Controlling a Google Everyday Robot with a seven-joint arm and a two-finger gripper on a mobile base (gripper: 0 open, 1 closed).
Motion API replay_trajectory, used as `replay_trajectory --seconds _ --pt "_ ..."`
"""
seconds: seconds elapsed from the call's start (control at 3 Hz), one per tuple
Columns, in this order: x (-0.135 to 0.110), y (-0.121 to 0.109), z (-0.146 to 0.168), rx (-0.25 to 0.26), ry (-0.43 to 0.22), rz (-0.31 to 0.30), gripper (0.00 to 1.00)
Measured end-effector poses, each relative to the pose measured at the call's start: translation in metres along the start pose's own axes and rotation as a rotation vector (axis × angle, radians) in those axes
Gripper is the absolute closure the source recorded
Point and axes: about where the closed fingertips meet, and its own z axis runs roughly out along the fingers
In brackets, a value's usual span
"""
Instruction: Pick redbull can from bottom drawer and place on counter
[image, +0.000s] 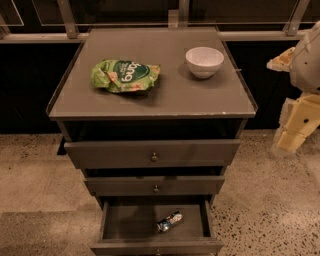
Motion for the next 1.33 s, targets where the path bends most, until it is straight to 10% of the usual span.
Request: replay_trajectory --seconds 1.0,1.33 --pt "0.025 0.076 0.212 -0.154 -0.466 0.011 0.0" --pt "0.029 0.079 0.236 -0.181 -0.495 0.007 0.0"
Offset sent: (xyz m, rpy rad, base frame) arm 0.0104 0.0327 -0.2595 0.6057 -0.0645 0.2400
